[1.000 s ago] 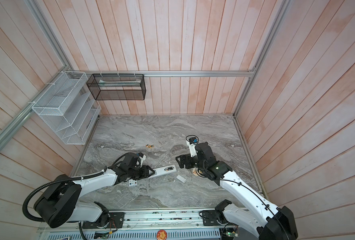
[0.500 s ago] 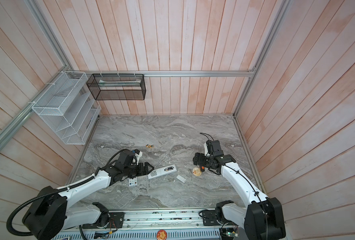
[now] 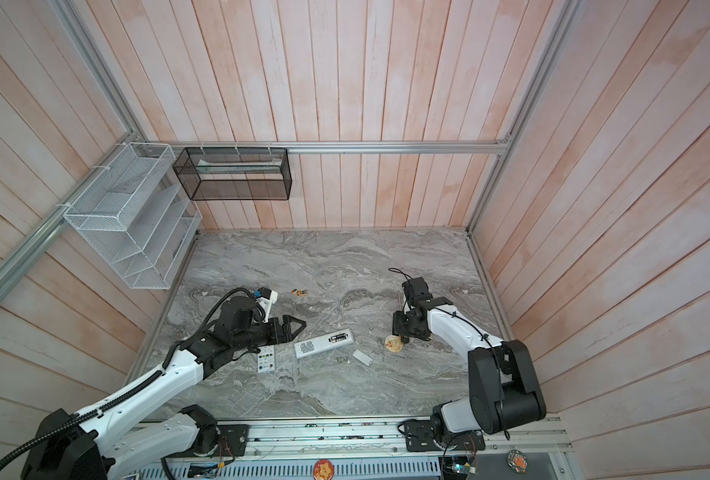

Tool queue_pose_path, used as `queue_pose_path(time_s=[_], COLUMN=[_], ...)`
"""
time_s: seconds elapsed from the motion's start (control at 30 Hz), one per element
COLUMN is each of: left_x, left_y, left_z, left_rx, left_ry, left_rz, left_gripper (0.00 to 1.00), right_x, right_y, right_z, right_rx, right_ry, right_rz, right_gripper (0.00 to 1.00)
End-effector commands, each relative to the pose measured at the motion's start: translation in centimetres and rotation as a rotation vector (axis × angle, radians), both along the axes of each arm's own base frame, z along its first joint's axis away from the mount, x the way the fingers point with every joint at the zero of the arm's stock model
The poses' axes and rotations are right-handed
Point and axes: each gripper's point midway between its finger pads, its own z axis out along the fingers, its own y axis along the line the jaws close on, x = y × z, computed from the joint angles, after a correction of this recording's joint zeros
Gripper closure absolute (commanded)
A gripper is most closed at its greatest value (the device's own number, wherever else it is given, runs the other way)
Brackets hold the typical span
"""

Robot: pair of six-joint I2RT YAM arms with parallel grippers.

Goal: Unload the batteries from the remote control
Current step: 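Grasp the orange-handled screwdriver by its handle with the right gripper, then lift the screwdriver upright with the right gripper while the left gripper rises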

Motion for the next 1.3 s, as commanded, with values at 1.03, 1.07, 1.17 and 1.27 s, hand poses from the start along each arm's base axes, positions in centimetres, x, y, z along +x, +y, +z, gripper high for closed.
queue_pose_path(time_s=[1.03, 1.07, 1.17, 1.27], left_x=[0.0, -0.1, -0.3, -0.9], left_y=[-1.1, -1.3, -1.7, -2.0], left_z=[3.1, 3.7, 6.3, 9.4], left_rx=[-0.109, -0.131, -0.212, -0.301], left_ry=[-0.056, -0.070, -0.130, -0.206], left_rz=[-0.059, -0.074, -0.121, -0.179], left_gripper=[0.05, 0.04, 0.04, 0.04], right_x=[1.4, 0.8, -1.9, -4.1], right_y=[8.5, 9.9, 13.6, 15.9], right_z=[12.1, 13.6, 17.5, 19.7], right_rx=[0.337, 0.384, 0.506, 0.557], right_ry=[-0.339, -0.372, -0.469, -0.545], right_rz=[0.339, 0.400, 0.591, 0.721], right_gripper=[0.91, 0.91, 0.92, 0.93])
